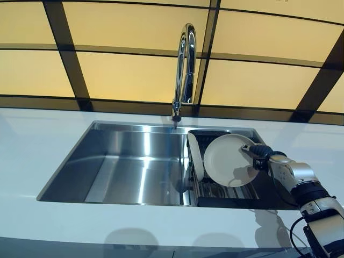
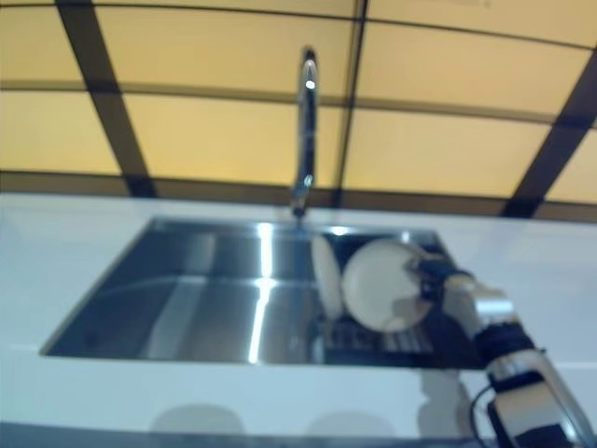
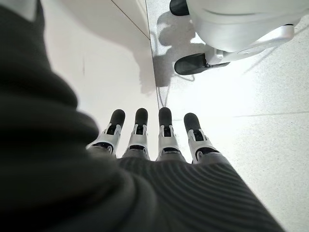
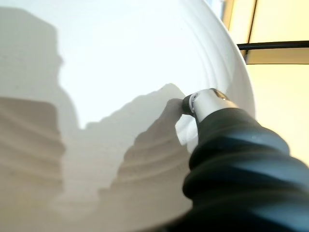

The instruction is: Take plates into dishwasher

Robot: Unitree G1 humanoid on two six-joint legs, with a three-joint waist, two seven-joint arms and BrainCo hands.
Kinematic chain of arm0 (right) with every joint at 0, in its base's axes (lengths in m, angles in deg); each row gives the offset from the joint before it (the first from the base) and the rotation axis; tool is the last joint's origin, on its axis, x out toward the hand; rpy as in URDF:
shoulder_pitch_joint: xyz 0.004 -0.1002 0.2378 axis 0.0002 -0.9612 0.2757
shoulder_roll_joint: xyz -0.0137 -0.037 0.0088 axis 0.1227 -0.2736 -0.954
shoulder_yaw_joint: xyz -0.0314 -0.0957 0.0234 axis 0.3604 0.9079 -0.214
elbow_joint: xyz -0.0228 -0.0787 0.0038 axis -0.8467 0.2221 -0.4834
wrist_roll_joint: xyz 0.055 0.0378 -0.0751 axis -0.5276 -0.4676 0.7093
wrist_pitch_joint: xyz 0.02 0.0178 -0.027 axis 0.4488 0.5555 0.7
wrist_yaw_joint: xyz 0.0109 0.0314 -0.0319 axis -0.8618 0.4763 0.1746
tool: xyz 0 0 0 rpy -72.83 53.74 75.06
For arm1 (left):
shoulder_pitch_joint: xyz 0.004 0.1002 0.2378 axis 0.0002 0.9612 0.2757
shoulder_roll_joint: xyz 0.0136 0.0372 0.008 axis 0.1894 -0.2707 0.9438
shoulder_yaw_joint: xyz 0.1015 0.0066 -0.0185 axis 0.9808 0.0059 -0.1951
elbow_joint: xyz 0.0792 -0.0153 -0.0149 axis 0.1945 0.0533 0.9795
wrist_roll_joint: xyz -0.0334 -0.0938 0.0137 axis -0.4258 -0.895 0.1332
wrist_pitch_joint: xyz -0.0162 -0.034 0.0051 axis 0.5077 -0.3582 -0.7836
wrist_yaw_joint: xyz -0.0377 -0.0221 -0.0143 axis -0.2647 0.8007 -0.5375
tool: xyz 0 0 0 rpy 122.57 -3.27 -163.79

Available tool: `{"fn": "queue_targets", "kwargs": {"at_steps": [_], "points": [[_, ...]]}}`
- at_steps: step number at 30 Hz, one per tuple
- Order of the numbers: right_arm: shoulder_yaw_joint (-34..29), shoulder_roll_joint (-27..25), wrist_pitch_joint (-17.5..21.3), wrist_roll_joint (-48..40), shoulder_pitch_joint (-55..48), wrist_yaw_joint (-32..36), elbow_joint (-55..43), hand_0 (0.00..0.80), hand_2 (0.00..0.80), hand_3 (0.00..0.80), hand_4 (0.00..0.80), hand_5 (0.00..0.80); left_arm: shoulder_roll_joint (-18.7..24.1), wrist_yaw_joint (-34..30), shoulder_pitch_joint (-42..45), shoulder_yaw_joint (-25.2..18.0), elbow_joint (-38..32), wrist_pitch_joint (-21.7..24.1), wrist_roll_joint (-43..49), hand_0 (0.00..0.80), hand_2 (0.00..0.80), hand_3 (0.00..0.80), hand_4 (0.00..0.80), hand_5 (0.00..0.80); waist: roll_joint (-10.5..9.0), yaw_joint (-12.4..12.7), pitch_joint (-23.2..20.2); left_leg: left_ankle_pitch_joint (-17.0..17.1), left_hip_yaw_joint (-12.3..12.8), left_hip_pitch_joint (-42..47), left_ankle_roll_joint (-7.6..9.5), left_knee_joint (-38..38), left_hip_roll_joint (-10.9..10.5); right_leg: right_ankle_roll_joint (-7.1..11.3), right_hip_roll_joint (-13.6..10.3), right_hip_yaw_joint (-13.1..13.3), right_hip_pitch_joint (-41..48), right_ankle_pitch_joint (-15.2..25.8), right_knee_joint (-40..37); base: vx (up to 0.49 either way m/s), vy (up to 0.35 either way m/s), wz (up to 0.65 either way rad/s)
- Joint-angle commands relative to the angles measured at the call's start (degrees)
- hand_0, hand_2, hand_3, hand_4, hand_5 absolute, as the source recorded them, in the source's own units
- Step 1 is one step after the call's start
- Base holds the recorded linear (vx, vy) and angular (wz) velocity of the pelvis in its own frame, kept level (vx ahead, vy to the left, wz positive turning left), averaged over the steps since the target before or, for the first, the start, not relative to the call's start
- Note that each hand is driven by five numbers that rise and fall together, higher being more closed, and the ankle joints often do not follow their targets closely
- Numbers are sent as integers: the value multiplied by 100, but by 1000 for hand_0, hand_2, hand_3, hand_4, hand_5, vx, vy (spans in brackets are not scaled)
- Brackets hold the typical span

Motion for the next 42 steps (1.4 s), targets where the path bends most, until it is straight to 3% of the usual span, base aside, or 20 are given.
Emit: {"fn": "queue_targets", "kwargs": {"at_steps": [1, 8, 16, 23, 33, 37, 42], "points": [[-84, -415, 658, -104, 697, -140, -375, 800, 800, 800, 800, 800, 116, 63, -279, 313, 177, 59, -105, 0, 0, 0, 0, 0, -209, 90, -285, -349, 57, 79, 31, 21, 2, 424, -409, 66, -184, 91, 269, 0, 0, 0], [-314, -611, 1155, -226, 582, -332, -990, 800, 800, 800, 800, 800, 109, 60, -199, 242, 243, 167, -100, 0, 0, 0, 0, 0, -201, 0, -338, -366, 98, 94, 26, 21, 4, 427, -403, 108, -182, 78, 259, 0, 0, 0], [-679, -973, 1778, 466, 61, -548, -2207, 800, 800, 800, 800, 800, 80, 57, -23, 90, 256, 250, -84, 0, 0, 0, 0, 0, -177, -154, -389, -380, 123, 101, 51, 10, -12, 441, -395, 204, -214, 64, 277, 0, 9, -1], [-1192, -1255, 2120, 555, -608, -687, -2975, 800, 800, 800, 800, 800, 103, 25, 112, -31, 270, 324, -78, 0, 0, 0, 0, 0, -144, -322, -389, -406, 194, 84, 99, 17, -30, 471, -395, 330, -302, 54, 349, -10, 36, -6], [-2404, -1892, 2777, 366, -1909, -926, -3269, 800, 800, 800, 800, 800, 181, -17, 284, -68, 273, 476, 117, 0, 0, 0, 0, 0, -177, -698, -375, -504, 465, 107, 213, 128, -45, 651, -465, 616, -578, 141, 688, -4, 80, -19], [-2644, -1964, 2814, 254, -2225, -941, -3240, 800, 800, 800, 800, 800, 318, -21, 264, -82, 256, 382, 154, 0, 0, 0, 0, 0, -279, -804, -305, -504, 712, 176, 172, 59, 13, 858, -499, 486, -800, 492, 640, -37, 24, -47], [-2692, -2018, 2851, 145, -2356, -953, -3132, 800, 800, 800, 800, 800, 437, -49, 179, -162, 258, 351, 146, 0, 0, 0, 0, 0, -330, -909, -246, -537, 1029, 262, 166, 33, 131, 974, -549, 305, -1018, 651, 785, -52, -20, -69]]}}
